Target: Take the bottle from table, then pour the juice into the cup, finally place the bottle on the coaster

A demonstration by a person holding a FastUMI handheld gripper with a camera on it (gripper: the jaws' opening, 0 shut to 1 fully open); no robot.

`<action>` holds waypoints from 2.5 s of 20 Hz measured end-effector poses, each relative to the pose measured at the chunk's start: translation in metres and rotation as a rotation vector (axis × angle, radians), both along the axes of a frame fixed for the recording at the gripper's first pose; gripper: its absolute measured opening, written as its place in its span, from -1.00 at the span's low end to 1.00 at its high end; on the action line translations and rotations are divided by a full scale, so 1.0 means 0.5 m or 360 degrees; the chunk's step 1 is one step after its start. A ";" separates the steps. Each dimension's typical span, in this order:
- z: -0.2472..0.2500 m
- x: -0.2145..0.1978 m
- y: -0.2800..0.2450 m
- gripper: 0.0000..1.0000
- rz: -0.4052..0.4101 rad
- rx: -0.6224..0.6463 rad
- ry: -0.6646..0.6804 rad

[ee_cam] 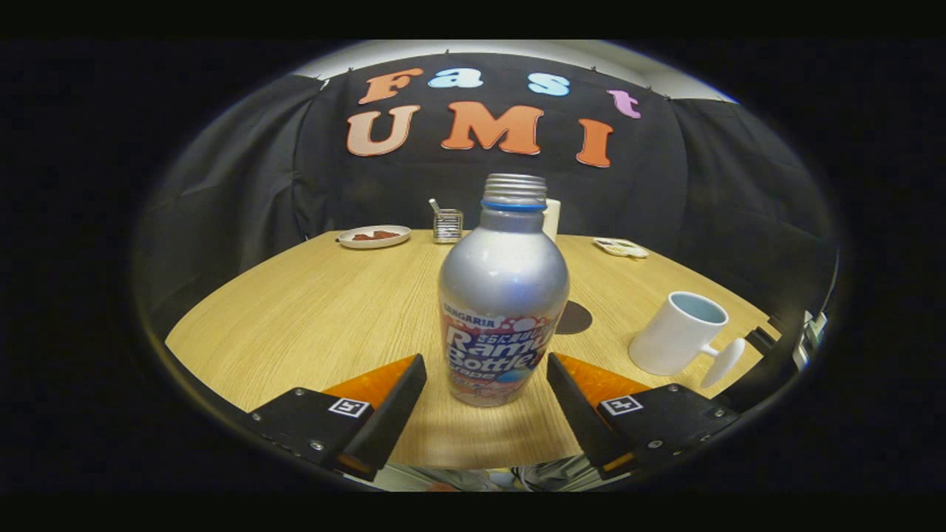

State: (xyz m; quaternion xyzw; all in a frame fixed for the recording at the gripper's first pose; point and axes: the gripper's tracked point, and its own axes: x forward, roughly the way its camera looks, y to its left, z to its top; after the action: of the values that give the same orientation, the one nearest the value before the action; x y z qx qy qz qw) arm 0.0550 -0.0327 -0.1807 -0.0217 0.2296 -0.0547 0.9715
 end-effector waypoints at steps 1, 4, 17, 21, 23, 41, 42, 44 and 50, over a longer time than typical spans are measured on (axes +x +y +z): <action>-0.002 0.000 0.001 0.95 0.0006 0.0002 0.0008; -0.006 0.004 -0.002 0.95 0.0004 -0.0034 0.0024; 0.082 0.012 -0.013 0.45 -0.0031 0.0167 -0.0234; 0.106 0.007 -0.019 0.46 -0.0028 0.0355 -0.0292; 0.113 0.012 -0.011 0.45 0.0028 0.0414 -0.0303; 0.166 0.049 -0.025 0.45 -0.0120 0.1280 -0.0399; 0.172 0.049 -0.023 0.45 -0.0136 0.1339 -0.0407; 0.172 0.051 -0.024 0.45 -0.0181 0.1435 -0.0410; 0.174 0.065 -0.032 0.45 -0.0287 0.1684 -0.0416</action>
State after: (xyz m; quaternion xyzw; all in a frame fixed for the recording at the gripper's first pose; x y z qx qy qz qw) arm 0.0873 -0.0485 -0.0937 0.4962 0.1042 -0.0171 0.8617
